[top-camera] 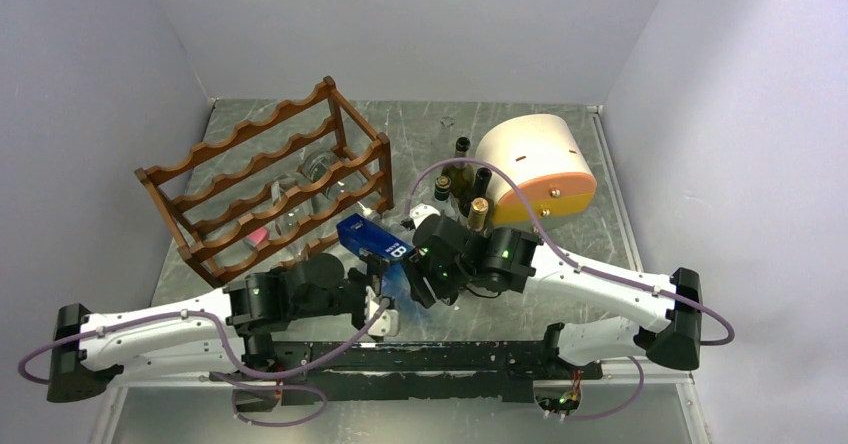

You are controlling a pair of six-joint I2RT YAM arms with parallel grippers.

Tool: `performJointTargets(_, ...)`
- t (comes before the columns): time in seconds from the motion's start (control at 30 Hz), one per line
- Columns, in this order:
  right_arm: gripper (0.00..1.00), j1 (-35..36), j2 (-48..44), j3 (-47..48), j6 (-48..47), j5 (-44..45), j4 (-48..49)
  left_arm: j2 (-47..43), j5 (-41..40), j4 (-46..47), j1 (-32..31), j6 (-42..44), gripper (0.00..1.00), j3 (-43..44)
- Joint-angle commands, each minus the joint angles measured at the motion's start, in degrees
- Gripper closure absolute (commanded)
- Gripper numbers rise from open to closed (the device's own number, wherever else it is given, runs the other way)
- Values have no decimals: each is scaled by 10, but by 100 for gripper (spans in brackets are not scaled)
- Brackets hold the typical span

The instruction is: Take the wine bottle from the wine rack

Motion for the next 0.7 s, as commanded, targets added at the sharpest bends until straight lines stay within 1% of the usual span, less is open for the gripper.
performJointTargets(0.0,100,-5,-20,35,11,-2,96,31,-151,73,-24,-9,1,-16)
performJointTargets(0.07,100,-5,-14,37,11,-4,98,56,-241,119,-48,-16,1,-28)
performJointTargets(0.2,100,-7,-12,35,11,-8,106,128,-362,220,-103,-14,0,-48)
performJointTargets(0.3,100,-10,-16,34,10,-7,97,162,-421,300,-112,-10,9,-70)
performJointTargets(0.37,100,-11,-21,35,10,-6,90,170,-439,338,-114,-5,18,-82)
performJointTargets(0.5,100,-12,-32,31,7,-12,90,171,-448,371,-115,11,40,-98)
performJointTargets(0.57,100,-12,-34,29,0,-21,95,170,-457,370,-115,19,53,-98)
performJointTargets(0.63,100,-12,-34,31,-9,-23,93,161,-454,346,-115,14,64,-95)
performJointTargets(0.67,98,-12,-34,34,-17,-21,89,154,-452,334,-114,7,71,-93)
